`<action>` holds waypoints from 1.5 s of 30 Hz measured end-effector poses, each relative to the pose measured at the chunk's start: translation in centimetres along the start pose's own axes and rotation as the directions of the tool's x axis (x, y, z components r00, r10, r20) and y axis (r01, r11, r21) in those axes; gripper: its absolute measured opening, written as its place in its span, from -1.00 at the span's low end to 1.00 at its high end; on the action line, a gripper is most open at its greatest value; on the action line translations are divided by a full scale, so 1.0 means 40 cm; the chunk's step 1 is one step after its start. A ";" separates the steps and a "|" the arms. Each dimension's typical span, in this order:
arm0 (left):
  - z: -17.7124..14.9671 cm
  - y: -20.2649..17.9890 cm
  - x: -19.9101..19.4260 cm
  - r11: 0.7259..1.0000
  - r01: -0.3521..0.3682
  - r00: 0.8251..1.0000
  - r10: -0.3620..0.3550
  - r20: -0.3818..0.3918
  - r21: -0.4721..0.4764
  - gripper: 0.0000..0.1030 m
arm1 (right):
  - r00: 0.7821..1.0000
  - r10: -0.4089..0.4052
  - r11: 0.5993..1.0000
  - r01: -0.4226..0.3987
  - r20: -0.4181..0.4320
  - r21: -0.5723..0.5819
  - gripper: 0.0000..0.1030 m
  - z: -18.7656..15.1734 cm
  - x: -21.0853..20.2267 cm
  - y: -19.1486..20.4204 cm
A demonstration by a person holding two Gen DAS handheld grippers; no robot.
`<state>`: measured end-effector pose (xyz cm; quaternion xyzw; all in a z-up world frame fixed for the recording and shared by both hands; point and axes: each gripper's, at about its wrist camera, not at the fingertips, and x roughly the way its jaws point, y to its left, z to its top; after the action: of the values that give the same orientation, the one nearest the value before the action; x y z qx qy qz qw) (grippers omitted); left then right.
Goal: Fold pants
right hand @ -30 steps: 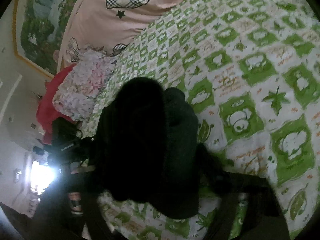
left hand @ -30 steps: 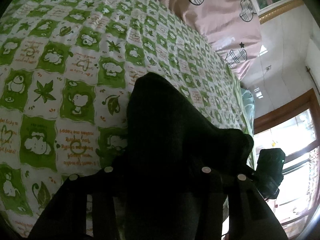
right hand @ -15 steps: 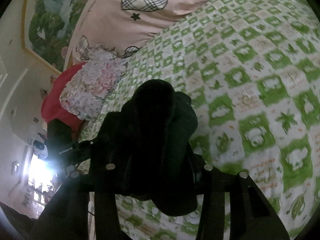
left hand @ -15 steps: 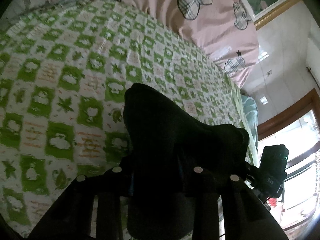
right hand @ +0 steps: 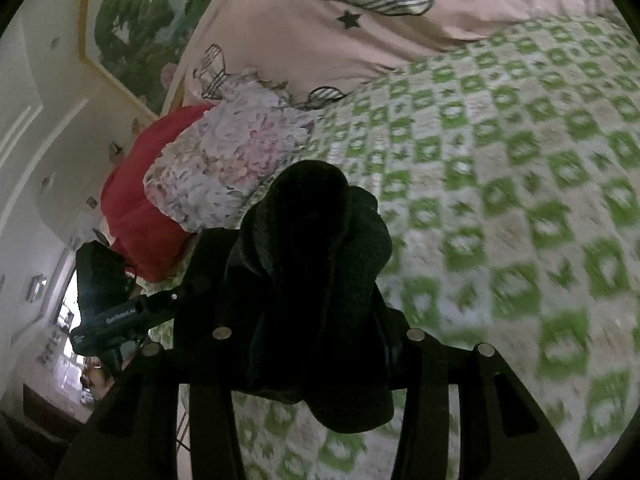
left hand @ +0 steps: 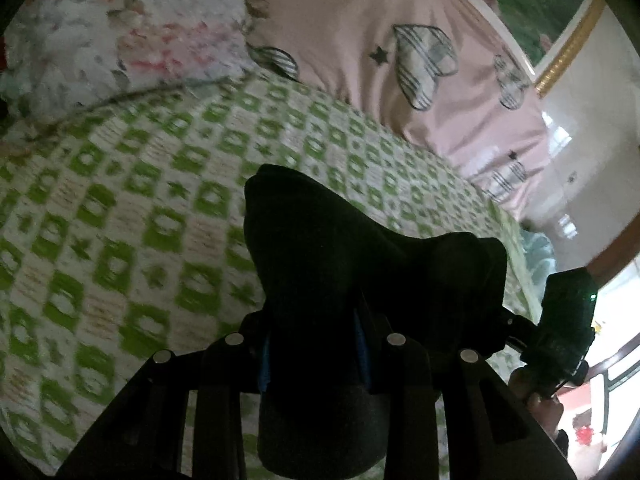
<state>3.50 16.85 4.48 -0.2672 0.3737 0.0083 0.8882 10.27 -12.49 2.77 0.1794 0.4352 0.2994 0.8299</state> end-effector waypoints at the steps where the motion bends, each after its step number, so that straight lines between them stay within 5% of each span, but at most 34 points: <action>1: 0.016 0.018 0.002 1.000 -0.016 1.000 0.016 0.006 -0.014 -0.38 | 1.000 0.006 1.000 -0.006 -0.005 -0.005 -0.12 0.010 0.018 0.003; 10: 0.093 0.109 0.039 0.990 -0.124 0.992 0.126 0.030 -0.061 -0.37 | 0.999 0.025 0.997 -0.027 -0.024 -0.075 -0.12 0.088 0.182 0.026; 19: 0.096 0.159 0.095 0.983 -0.163 0.986 0.164 0.008 -0.087 -0.35 | 1.000 0.013 0.997 -0.015 -0.029 -0.072 -0.09 0.104 0.269 -0.002; 25: 0.085 0.157 0.118 0.977 -0.201 0.979 0.202 0.009 -0.066 -0.15 | 0.999 -0.012 0.997 0.009 -0.044 -0.074 0.08 0.105 0.280 -0.030; 30: 0.080 0.150 0.122 0.971 -0.233 0.972 0.234 0.015 -0.049 0.27 | 0.998 -0.054 0.996 0.051 -0.038 -0.079 0.38 0.103 0.277 -0.049; 45: 0.049 0.152 0.095 0.965 -0.254 0.967 0.255 0.008 -0.064 0.52 | 0.997 -0.080 0.989 0.077 -0.021 -0.125 0.68 0.104 0.253 -0.004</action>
<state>6.22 22.29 0.21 -0.2443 0.3972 0.1361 0.8741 18.25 -6.14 -1.22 0.1063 0.4331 0.2952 0.8450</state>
